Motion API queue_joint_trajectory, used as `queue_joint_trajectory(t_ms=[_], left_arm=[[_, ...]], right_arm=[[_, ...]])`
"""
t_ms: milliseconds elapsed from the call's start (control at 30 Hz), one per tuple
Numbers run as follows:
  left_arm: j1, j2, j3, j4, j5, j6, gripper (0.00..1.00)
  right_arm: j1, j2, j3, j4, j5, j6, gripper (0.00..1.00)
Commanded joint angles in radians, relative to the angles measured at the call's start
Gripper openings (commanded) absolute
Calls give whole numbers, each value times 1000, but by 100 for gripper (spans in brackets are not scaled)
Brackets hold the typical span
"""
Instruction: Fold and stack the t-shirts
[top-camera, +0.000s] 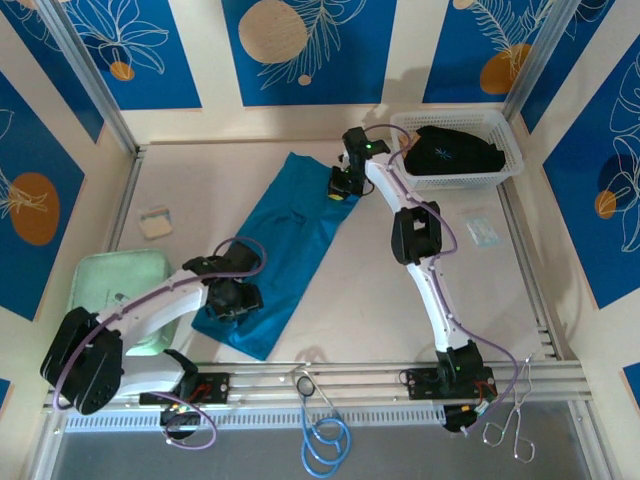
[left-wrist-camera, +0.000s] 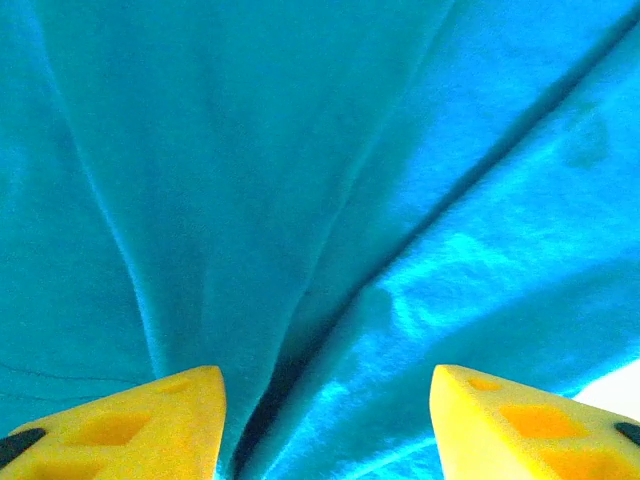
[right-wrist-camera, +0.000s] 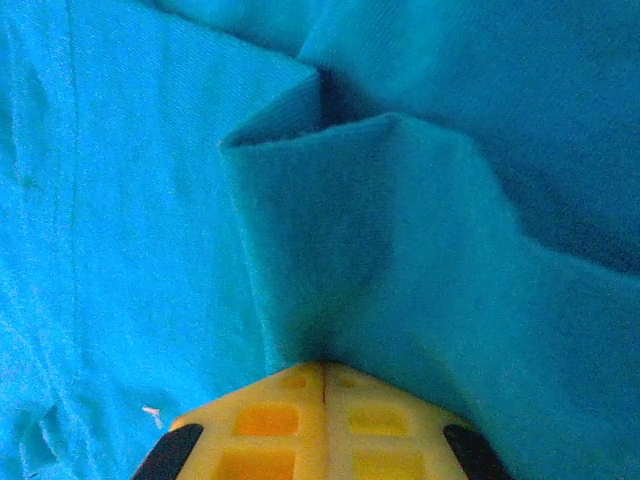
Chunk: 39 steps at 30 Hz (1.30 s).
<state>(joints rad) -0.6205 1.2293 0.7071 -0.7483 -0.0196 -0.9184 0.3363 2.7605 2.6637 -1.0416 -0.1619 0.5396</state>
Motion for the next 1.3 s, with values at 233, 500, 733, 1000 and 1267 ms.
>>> queue_joint_trajectory(t_ms=[233, 500, 733, 1000, 1267], left_arm=[[56, -10, 155, -209, -228, 49, 61], [171, 195, 85, -5, -162, 116, 53], [161, 305, 37, 92, -90, 118, 48], [64, 290, -92, 180, -21, 28, 47], [-43, 388, -116, 340, 76, -77, 47]], right_arm=[[29, -396, -285, 10, 162, 45, 0], [155, -648, -704, 30, 212, 170, 0], [262, -617, -840, 120, 177, 291, 0], [225, -419, -703, 68, 225, 312, 0], [154, -235, -519, -12, 219, 268, 0]])
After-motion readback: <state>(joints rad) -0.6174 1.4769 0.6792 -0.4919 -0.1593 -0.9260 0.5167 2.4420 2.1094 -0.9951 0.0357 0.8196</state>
